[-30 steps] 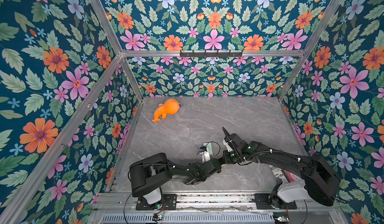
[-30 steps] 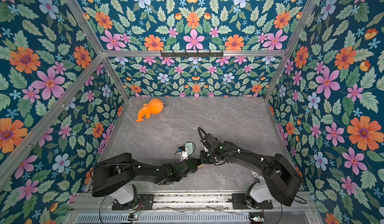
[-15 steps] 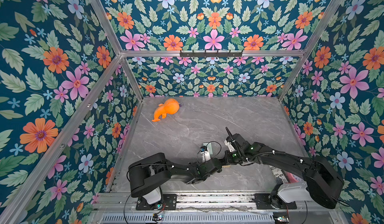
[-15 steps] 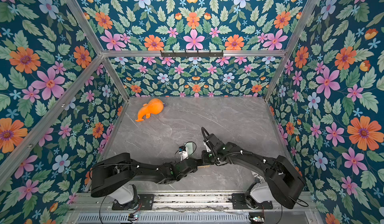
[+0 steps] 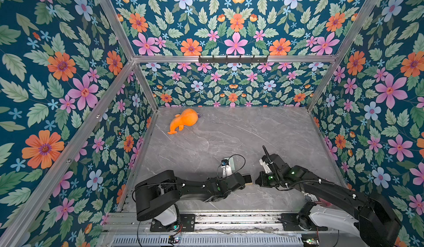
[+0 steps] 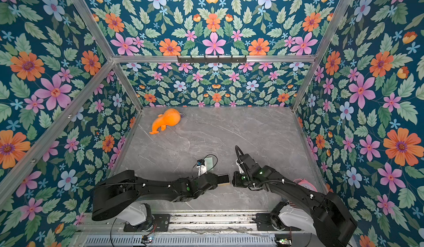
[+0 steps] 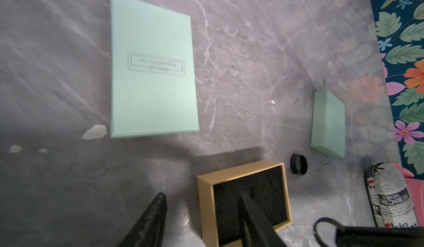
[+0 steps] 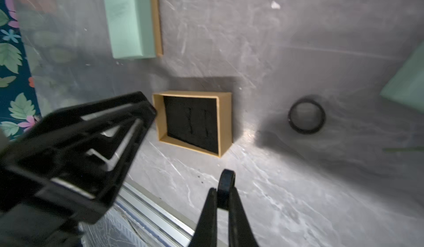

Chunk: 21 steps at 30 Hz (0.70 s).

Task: Take the rings out of the lift-off lid box
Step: Place the ring at the center of the board.

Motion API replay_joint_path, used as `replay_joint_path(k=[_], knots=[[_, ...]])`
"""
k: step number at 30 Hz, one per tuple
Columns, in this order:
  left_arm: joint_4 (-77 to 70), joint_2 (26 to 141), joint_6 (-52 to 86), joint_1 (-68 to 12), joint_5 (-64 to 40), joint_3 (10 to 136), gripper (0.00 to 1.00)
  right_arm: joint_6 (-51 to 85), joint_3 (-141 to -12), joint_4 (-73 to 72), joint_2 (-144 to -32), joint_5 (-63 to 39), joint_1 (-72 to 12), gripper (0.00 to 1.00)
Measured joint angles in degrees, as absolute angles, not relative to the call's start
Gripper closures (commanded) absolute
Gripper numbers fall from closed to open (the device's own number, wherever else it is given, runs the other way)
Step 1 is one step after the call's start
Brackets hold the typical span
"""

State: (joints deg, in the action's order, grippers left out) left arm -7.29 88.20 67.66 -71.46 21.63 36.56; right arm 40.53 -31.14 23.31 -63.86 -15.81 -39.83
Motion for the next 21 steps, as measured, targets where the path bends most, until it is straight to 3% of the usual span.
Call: replay_joint_path(k=[8, 21], knots=[[-4.67, 85.89, 69.12, -75.85, 25.76, 38.17, 0.15, 40.71, -27.11, 20.64, -65.14, -16.12, -37.67, 0.95], [-2.83, 88.68, 80.07, -82.96, 30.3, 39.86, 0.01, 40.71, -25.34, 15.14, -66.98, -16.88, -36.82, 0.95]])
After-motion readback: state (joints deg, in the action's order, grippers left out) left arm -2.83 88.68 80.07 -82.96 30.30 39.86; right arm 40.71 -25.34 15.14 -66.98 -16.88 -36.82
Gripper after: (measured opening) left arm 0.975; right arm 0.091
